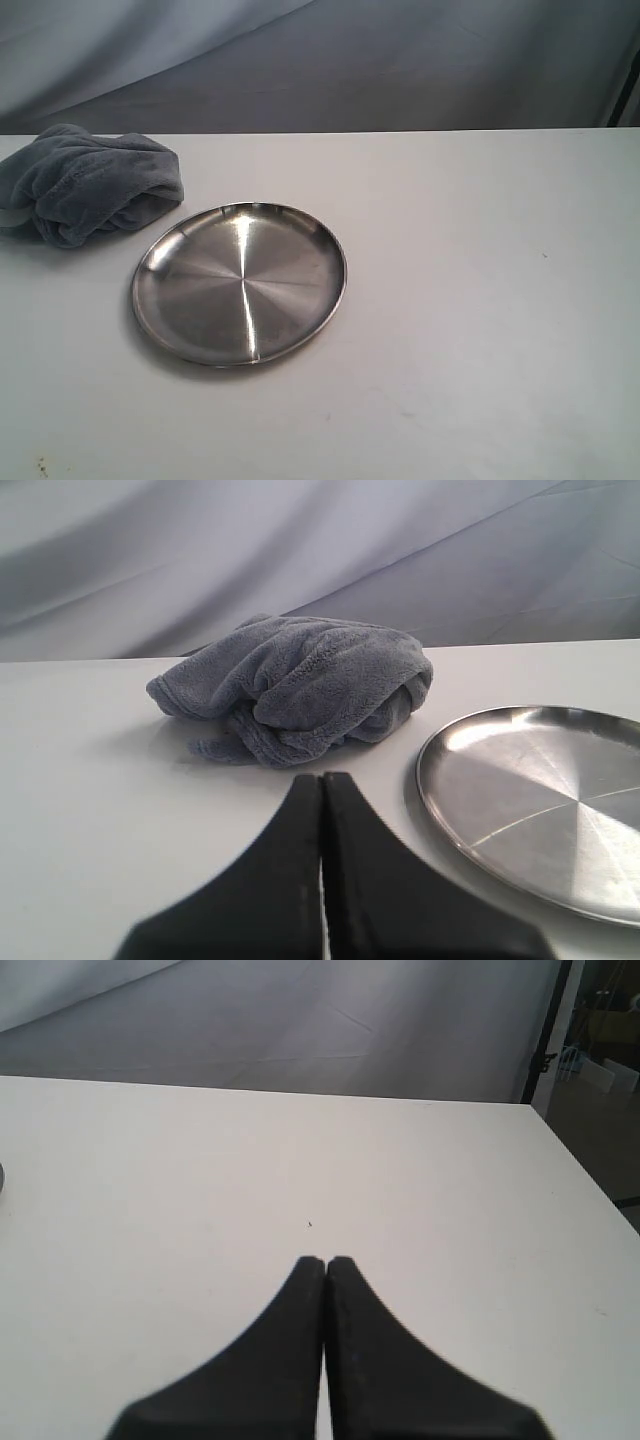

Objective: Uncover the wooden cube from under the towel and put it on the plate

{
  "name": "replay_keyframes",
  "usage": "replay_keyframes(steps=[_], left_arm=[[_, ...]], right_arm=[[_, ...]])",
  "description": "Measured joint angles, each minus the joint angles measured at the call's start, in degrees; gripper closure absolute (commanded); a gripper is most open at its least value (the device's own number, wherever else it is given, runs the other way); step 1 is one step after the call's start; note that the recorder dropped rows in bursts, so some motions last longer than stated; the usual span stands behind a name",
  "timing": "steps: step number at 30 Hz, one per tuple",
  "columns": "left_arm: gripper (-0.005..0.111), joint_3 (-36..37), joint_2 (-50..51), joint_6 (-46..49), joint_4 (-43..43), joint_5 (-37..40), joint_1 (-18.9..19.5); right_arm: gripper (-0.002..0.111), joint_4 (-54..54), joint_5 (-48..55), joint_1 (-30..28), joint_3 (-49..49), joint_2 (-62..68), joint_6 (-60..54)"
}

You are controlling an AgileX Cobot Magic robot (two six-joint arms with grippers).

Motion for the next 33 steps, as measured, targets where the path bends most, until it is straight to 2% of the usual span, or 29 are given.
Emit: replay_keyframes(steps=[15,18,20,27,33], left_arm=[[0.107,0.0,0.0,0.0,0.0,0.0,0.0],[0.107,0.0,0.0,0.0,-4.21,-1.4,0.0],[0.107,0.0,0.0,0.0,-8.17,-4.02,0.0],[0.107,0.0,0.0,-0.32,-28.89,-23.47,0.0],[0.107,0.0,0.0,-7.41,-33.1,-38.01,0.0]], right_arm=[[0.108,0.0,0.0,0.0,0.0,0.0,0.0],[0.108,0.0,0.0,0.0,0.0,0.0,0.0],[0.108,0.0,0.0,0.0,0.0,0.0,0.0],[0.108,0.0,0.0,0.0,0.0,0.0,0.0],[0.108,0.0,0.0,0.0,0.0,0.0,0.0]])
